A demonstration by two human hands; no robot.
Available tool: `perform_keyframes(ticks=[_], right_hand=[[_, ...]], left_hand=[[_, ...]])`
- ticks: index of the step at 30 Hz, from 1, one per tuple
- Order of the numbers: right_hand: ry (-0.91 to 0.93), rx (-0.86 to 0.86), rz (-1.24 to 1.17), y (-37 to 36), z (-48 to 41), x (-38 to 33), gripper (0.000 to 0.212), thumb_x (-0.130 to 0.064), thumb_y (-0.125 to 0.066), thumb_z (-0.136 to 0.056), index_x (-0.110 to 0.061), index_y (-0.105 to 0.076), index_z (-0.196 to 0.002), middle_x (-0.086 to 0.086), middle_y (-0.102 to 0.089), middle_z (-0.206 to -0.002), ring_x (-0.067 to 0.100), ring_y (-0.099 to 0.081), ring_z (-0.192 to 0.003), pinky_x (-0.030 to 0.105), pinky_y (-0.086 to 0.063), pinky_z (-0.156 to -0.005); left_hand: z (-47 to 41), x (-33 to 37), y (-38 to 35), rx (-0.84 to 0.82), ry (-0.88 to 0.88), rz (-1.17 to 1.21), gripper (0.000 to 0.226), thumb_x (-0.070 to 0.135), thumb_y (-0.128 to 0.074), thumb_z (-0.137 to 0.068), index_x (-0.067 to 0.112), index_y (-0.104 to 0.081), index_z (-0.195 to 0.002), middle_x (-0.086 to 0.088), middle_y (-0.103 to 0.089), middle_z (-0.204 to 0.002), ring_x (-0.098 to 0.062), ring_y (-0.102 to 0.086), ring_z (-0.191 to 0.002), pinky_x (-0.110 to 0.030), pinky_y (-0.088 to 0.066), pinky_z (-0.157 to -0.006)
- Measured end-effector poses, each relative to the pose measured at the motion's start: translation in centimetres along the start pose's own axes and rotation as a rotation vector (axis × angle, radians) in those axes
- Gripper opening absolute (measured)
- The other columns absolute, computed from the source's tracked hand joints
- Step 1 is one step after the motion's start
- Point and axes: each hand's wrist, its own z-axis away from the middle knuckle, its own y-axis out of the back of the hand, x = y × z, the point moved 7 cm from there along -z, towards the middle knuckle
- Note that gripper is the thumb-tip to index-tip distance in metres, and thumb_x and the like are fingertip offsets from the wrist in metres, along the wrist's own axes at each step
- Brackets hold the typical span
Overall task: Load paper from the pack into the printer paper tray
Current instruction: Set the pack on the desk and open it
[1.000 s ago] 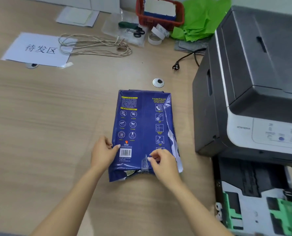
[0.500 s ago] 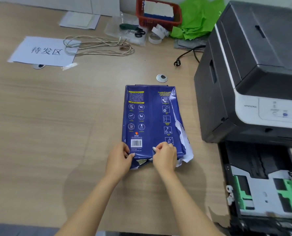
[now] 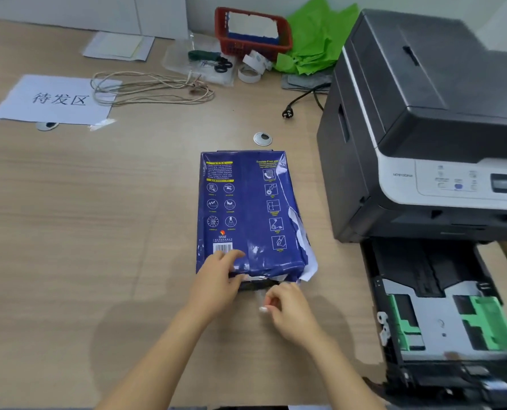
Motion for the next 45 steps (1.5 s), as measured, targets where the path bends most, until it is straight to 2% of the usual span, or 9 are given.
perform_keyframes(ticks=[6,10,15,19,22,26,30,39,45], right_hand=[[-0.028,0.083,-0.392,2.1,0.6,0.3,0.023,-0.021,-0.071,-0.079,-0.026,-0.053,-0.065,-0.011,-0.056,-0.069,0.004,-0.050,-0.068,0.011,-0.040,-0.066],[-0.130,0.373,-0.568,5.2,0.8,1.7,0.019,-0.016,-0.068,-0.084,-0.019,-0.055,-0.071,-0.013,-0.057,-0.062,0.002,-0.050,-0.061,0.012,-0.041,-0.062],[-0.325,0.631,-0.408,7.3,-0.2,4.9,0.017,-0.003,-0.053,-0.085,-0.014,-0.060,-0.096,0.008,-0.064,-0.091,0.021,-0.056,-0.081,0.025,-0.044,-0.076],[-0.347,0.611,-0.281,7.1,-1.1,5.5,0.033,0.000,-0.051,-0.085,-0.004,-0.063,-0.116,0.010,-0.061,-0.104,0.012,-0.049,-0.081,0.013,-0.033,-0.077],[-0.328,0.588,-0.224,6.5,-1.7,5.6,0.026,-0.009,-0.059,-0.086,-0.005,-0.068,-0.110,0.014,-0.066,-0.103,0.003,-0.046,-0.068,0.015,-0.029,-0.069],[-0.359,0.609,-0.124,6.4,-1.6,5.0,0.027,-0.022,-0.063,-0.088,-0.009,-0.070,-0.111,0.011,-0.064,-0.095,0.012,-0.043,-0.075,0.023,-0.030,-0.068],[-0.400,0.664,-0.129,6.6,-0.9,4.2,0.026,-0.030,-0.065,-0.085,-0.014,-0.070,-0.105,0.005,-0.065,-0.099,0.024,-0.059,-0.084,0.029,-0.040,-0.068],[-0.494,0.584,-0.538,5.7,-2.0,5.4,0.010,-0.002,-0.052,-0.074,0.004,-0.060,-0.072,0.009,-0.047,-0.061,0.023,-0.036,-0.064,0.030,-0.030,-0.057],[-0.579,0.305,-1.042,3.9,0.4,6.4,0.017,0.011,-0.052,-0.080,-0.001,-0.061,-0.074,0.009,-0.059,-0.055,0.004,-0.047,-0.036,0.011,-0.039,-0.036]], left_hand=[[-1.0,1.7,-1.9,-0.111,-0.072,-0.370,0.061,0.046,-0.058,-0.085,0.043,-0.035,-0.142,0.006,-0.037,-0.096,-0.018,-0.053,-0.099,-0.028,-0.032,-0.065],[-1.3,0.9,-1.7,-0.017,-0.015,-0.239,0.041,0.048,-0.053,-0.088,0.045,-0.054,-0.129,0.007,-0.045,-0.087,-0.016,-0.053,-0.086,-0.028,-0.033,-0.060],[-1.8,0.1,-1.4,-0.022,0.056,-0.087,0.031,0.047,-0.051,-0.090,0.041,-0.065,-0.118,0.006,-0.048,-0.080,-0.016,-0.053,-0.078,-0.028,-0.036,-0.060],[-2.0,-0.7,-1.3,0.012,0.145,0.052,0.029,0.045,-0.052,-0.091,0.038,-0.070,-0.112,0.002,-0.055,-0.078,-0.019,-0.056,-0.078,-0.031,-0.040,-0.063],[-1.8,-1.3,-1.2,0.040,0.169,0.137,0.028,0.042,-0.054,-0.090,0.033,-0.072,-0.109,0.000,-0.056,-0.077,-0.021,-0.057,-0.078,-0.033,-0.043,-0.068],[-1.8,-1.5,-1.1,0.034,0.164,0.150,0.029,0.041,-0.055,-0.090,0.031,-0.072,-0.111,0.005,-0.054,-0.074,-0.018,-0.055,-0.076,-0.030,-0.040,-0.065],[-1.8,-1.4,-1.1,0.024,0.165,0.148,0.029,0.041,-0.055,-0.090,0.031,-0.071,-0.112,0.002,-0.056,-0.077,-0.020,-0.057,-0.079,-0.030,-0.040,-0.065],[-0.6,-1.4,0.0,0.122,0.111,0.168,0.037,0.033,-0.072,-0.080,0.025,-0.068,-0.115,0.009,-0.048,-0.083,-0.008,-0.052,-0.069,-0.023,-0.043,-0.068],[3.2,-5.9,2.6,0.350,0.461,0.223,0.044,0.035,-0.077,-0.072,0.008,-0.050,-0.095,-0.003,-0.049,-0.092,-0.023,-0.050,-0.088,-0.035,-0.044,-0.077]])
